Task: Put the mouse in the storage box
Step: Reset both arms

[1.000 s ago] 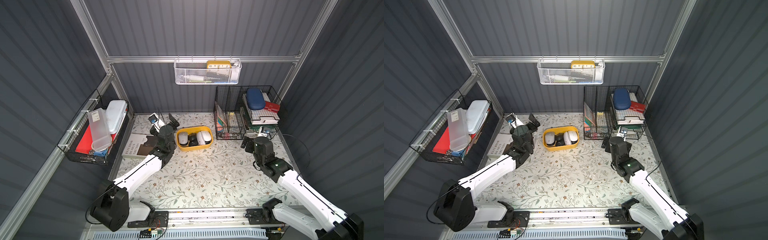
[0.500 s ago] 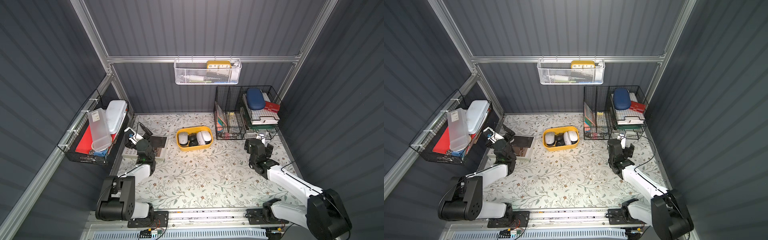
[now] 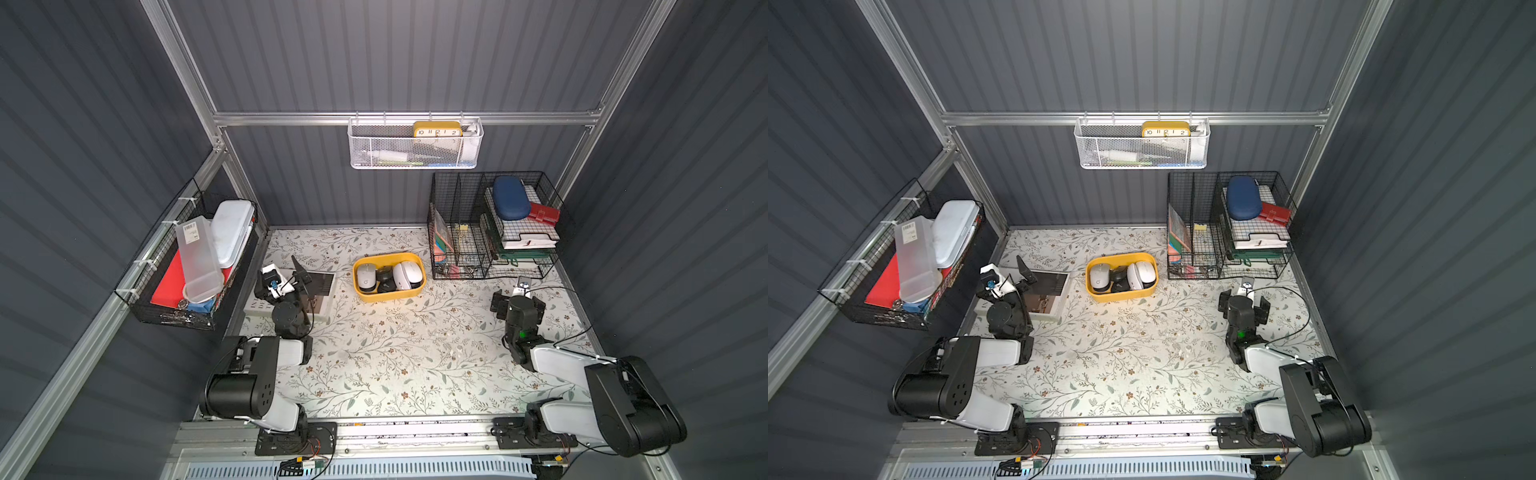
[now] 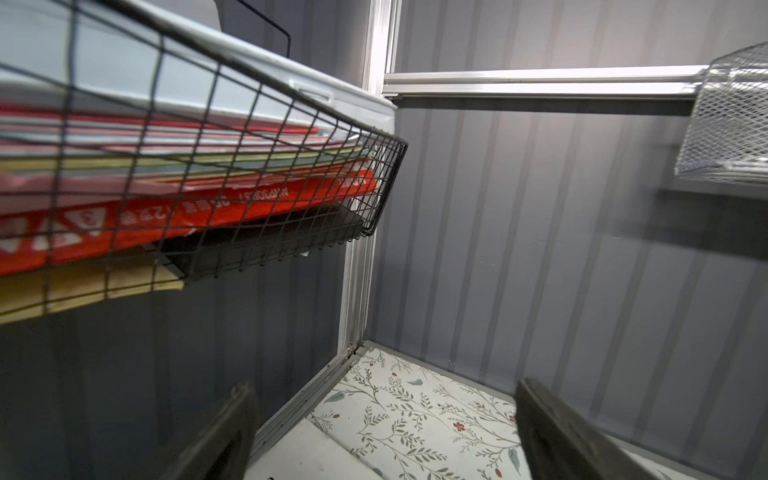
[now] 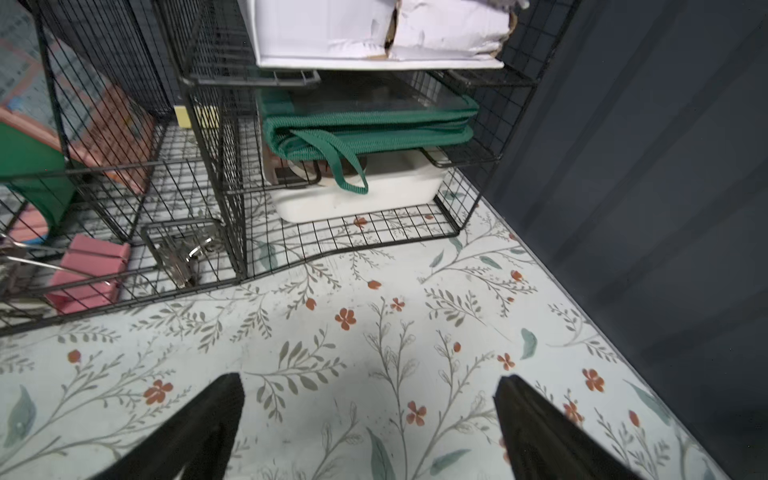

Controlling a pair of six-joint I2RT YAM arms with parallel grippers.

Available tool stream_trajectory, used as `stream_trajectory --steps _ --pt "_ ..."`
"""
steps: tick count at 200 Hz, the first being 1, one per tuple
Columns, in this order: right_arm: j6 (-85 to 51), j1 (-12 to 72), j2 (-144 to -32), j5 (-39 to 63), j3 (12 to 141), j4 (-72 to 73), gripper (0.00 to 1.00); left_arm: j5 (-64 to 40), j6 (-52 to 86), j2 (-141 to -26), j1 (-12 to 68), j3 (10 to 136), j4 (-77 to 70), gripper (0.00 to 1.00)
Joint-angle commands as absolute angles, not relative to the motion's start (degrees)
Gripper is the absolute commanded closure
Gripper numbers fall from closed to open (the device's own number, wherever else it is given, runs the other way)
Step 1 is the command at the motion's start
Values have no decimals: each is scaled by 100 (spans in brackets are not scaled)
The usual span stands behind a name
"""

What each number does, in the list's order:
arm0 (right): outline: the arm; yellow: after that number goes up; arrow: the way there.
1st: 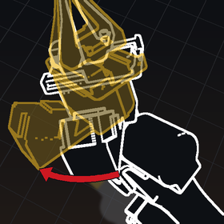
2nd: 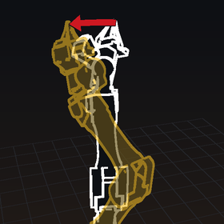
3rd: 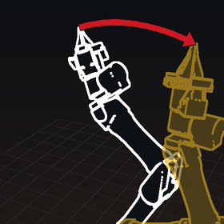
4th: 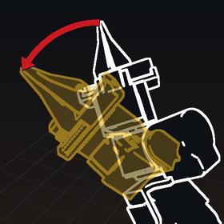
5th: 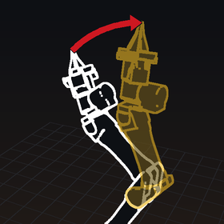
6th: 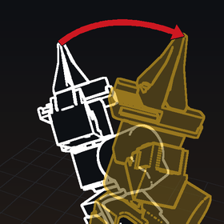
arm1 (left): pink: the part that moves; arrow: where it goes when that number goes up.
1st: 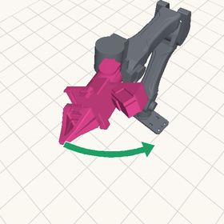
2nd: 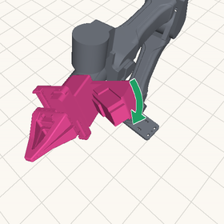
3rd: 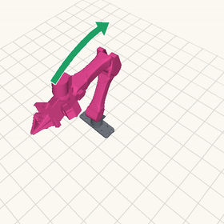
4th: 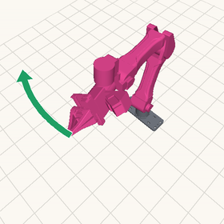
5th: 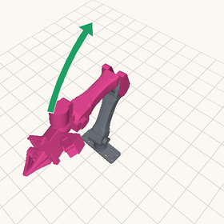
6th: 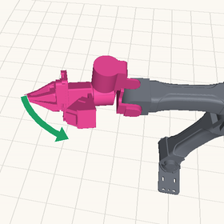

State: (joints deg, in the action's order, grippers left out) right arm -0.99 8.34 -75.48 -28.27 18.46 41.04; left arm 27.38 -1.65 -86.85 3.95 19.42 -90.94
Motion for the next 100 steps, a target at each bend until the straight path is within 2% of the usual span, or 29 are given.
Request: stream_trajectory --steps 1,36,53,60,70,85,100 --pt "-126 492 -7913 -1789 1961 4693 1 1854 5 -8680 312 1663 -10537 1" --pt "8 340 -9119 -1349 1928 6202 1 1438 -59 -9602 184 1834 -11149 1" --pt "-102 325 -8731 -1300 2089 5217 1 1271 106 -9812 -8 2028 -11014 1" --pt "-146 289 -8625 -1209 2146 4919 1 1112 95 -9754 -48 2234 -10450 1" --pt "-142 265 -8762 -1261 2146 5151 1 707 259 -9733 -299 2515 -9852 1" --pt "-180 248 -8980 -1366 2081 5648 1 672 653 -9747 -571 2784 -9293 1" --pt "-224 233 -8999 -1466 2074 5702 1 767 667 -9779 -606 2734 -9430 1"
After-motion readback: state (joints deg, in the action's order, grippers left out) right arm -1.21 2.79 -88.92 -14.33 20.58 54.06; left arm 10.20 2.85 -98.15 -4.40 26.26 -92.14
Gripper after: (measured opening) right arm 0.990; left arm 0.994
